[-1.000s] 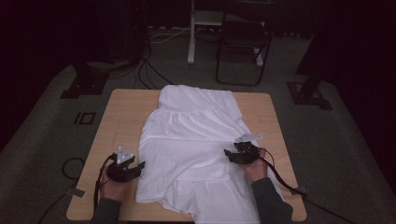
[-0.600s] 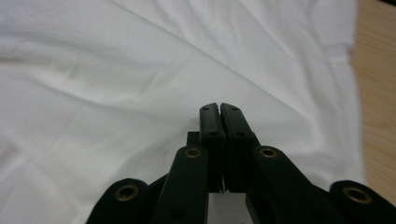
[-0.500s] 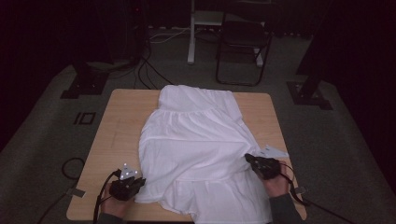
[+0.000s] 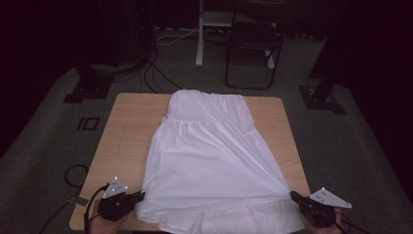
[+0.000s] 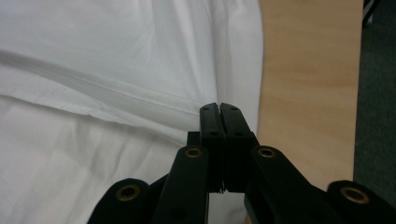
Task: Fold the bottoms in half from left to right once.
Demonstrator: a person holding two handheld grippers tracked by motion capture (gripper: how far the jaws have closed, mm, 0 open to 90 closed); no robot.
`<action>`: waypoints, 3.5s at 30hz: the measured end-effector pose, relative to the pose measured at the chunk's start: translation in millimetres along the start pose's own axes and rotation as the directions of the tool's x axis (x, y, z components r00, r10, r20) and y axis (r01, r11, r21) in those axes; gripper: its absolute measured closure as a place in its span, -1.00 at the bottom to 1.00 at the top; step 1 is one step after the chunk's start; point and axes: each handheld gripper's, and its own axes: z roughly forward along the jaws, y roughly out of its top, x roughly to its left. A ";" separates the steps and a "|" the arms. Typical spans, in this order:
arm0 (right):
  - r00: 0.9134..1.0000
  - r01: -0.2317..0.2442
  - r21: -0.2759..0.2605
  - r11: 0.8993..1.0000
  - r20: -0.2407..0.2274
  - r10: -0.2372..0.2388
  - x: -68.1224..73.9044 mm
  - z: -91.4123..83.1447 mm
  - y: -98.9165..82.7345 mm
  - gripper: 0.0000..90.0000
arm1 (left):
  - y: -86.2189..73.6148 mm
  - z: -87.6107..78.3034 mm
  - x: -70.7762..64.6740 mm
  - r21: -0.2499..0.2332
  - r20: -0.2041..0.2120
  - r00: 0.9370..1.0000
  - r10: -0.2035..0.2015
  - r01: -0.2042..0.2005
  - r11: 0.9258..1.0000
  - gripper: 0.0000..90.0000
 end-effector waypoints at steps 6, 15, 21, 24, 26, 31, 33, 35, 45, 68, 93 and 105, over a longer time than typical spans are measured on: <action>0.999 0.000 0.073 0.997 -0.034 0.002 -1.8 14.7 -11.1 0.50 | 4.2 7.2 6.7 -0.036 -0.022 1.000 0.005 -0.005 0.999 0.31; 0.995 0.051 0.011 0.999 -0.081 -0.050 -9.2 59.8 51.4 0.18 | 41.9 30.9 45.4 -0.088 -0.089 0.996 -0.006 -0.002 0.996 0.00; 0.993 0.057 0.029 0.998 -0.110 -0.053 -11.2 123.7 92.5 0.16 | 65.0 62.2 72.4 -0.068 -0.131 0.991 -0.036 0.028 0.997 -0.03; 0.993 0.050 0.046 0.998 -0.109 -0.045 -12.1 154.1 112.0 0.15 | 73.8 77.7 77.2 -0.026 -0.155 0.987 -0.026 0.023 0.999 -0.04; 0.994 0.047 0.065 0.997 -0.099 -0.041 -11.8 169.6 121.5 0.13 | 75.4 86.8 77.8 0.001 -0.158 0.987 -0.023 0.024 1.000 -0.04; 0.996 0.025 0.112 0.993 -0.092 -0.014 -12.3 205.5 135.4 0.15 | 72.9 100.9 76.4 0.033 -0.153 0.988 -0.021 0.026 0.999 0.16; 0.995 0.025 0.136 0.990 -0.103 -0.011 -10.6 215.0 137.1 0.19 | 73.1 101.4 74.6 0.034 -0.147 0.989 -0.015 0.021 0.999 0.48; 0.995 0.035 0.170 0.985 -0.094 -0.020 -8.4 221.7 138.1 0.63 | 73.9 98.9 72.3 0.020 -0.136 0.991 0.006 -0.003 1.000 0.87; 0.998 0.056 -0.087 0.995 -0.010 -0.057 -3.7 140.8 155.4 0.99 | 67.1 56.0 44.4 -0.119 -0.067 0.996 0.054 -0.062 0.991 0.99; 0.997 -0.026 0.163 0.986 0.077 0.013 -40.9 162.4 75.1 0.96 | 71.1 125.5 44.3 0.058 -0.107 0.992 0.069 -0.063 0.996 0.90; 0.999 0.015 0.229 0.973 -0.048 -0.004 12.2 69.6 12.5 0.69 | 2.2 44.1 0.1 0.059 -0.001 0.990 0.143 -0.143 0.988 0.36; 0.992 0.050 0.063 0.997 -0.117 -0.042 4.2 112.6 86.5 0.16 | 69.2 72.4 32.5 -0.031 -0.049 0.994 0.095 -0.097 0.995 0.14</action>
